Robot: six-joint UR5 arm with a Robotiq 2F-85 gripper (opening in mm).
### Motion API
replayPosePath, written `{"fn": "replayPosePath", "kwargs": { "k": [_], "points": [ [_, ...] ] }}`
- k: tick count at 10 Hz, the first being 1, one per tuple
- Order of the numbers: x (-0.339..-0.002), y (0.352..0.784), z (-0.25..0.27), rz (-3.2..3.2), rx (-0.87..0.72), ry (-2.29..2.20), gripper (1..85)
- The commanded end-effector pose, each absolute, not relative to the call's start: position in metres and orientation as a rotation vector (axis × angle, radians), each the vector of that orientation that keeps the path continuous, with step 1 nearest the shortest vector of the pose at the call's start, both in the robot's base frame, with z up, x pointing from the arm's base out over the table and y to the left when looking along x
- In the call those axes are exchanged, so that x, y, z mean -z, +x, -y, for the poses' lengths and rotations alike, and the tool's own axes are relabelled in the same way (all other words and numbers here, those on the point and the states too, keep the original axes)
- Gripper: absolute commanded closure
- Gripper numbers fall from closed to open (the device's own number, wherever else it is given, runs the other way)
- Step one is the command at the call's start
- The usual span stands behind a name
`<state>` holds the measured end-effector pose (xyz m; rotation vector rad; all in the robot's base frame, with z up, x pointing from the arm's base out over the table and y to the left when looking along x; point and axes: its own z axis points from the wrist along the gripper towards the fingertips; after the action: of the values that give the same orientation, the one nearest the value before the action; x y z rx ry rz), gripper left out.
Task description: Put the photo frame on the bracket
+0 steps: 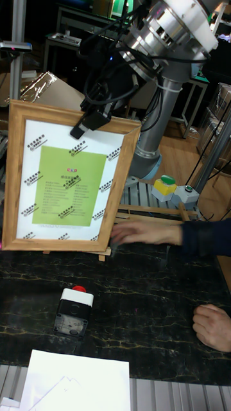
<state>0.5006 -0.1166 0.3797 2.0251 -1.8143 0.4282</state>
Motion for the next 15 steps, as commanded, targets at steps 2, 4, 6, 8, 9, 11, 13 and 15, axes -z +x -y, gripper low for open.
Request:
{"fn": "replayPosePath", "kwargs": {
  "k": [2, 4, 6, 8, 9, 11, 13, 15],
  "points": [
    [-0.385, 0.466, 0.098, 1.998, -0.315, 1.882, 84.7],
    [-0.382, 0.463, 0.084, 2.043, -0.312, 1.860, 84.7],
    [-0.380, 0.467, 0.086, 2.013, -0.329, 1.917, 84.7],
    [-0.382, 0.465, 0.085, 1.991, -0.345, 1.943, 84.7],
    [-0.380, 0.464, 0.084, 1.990, -0.363, 1.942, 84.7],
    [-0.372, 0.460, 0.084, 2.005, -0.372, 1.936, 84.7],
    [-0.372, 0.453, 0.082, 2.003, -0.375, 1.933, 84.7],
    [-0.372, 0.447, 0.083, 2.000, -0.382, 1.927, 84.7]
  ]
}}
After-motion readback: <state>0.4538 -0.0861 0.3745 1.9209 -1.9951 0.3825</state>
